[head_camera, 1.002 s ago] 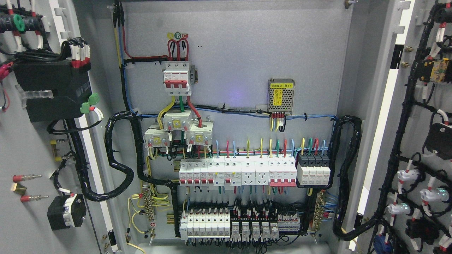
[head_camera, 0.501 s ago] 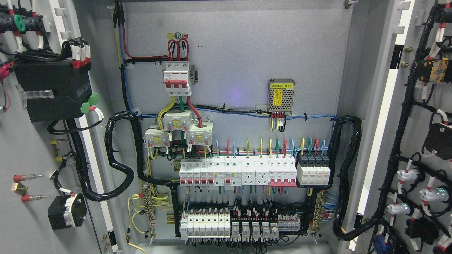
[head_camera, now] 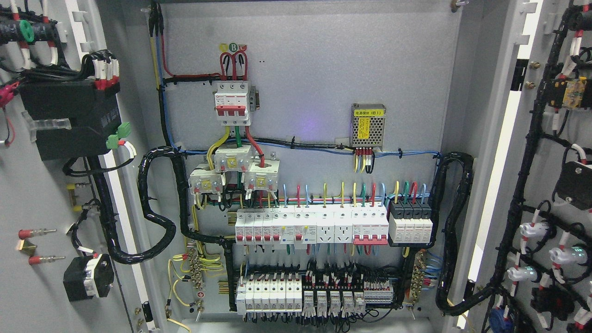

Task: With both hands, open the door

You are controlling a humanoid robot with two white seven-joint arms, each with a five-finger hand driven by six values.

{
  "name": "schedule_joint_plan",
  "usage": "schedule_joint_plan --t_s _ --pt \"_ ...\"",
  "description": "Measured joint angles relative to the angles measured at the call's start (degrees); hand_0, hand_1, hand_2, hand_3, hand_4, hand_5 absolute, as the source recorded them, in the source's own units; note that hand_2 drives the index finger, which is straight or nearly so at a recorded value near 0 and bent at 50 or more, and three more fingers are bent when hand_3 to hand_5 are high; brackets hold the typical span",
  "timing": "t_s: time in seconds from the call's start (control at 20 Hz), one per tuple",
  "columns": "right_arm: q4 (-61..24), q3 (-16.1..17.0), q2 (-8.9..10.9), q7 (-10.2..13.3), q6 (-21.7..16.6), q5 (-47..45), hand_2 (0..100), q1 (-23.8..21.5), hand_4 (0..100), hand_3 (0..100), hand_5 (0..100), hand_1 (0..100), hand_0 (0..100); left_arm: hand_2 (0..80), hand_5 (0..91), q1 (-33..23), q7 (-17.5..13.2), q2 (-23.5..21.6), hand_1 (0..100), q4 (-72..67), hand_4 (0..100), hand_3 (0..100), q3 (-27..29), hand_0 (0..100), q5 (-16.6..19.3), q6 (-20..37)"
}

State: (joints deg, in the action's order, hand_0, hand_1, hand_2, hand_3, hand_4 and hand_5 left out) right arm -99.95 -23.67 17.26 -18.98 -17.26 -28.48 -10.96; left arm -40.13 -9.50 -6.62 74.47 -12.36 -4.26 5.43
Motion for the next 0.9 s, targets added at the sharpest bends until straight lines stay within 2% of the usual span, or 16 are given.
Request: schedule_joint_plan --t_s 0.15,0.4,0.9 --pt "-1.28 1.98 2.13 -0.07 -3.94 -0.04 0 -4.07 0 0 0 0 11 0.0 0.0 -2.31 0.0 -1.19 0 7.56 3 0 -0.03 0 0.08 2.16" --pt "-3.01 5.2 5.46 -0.2 -10.25 -0.11 0 -9.79 0 0 0 0 11 0.0 0.0 -4.81 0.01 -2.78 0 16.78 3 0 0.35 0 0.17 10.28" --pt "-6.81 10.87 9.22 -0.24 -18.03 -0.16 0 -14.1 0 0 0 0 11 0.0 0.0 -6.32 1.7 -4.68 0 27.62 3 0 2.33 0 0.13 26.57"
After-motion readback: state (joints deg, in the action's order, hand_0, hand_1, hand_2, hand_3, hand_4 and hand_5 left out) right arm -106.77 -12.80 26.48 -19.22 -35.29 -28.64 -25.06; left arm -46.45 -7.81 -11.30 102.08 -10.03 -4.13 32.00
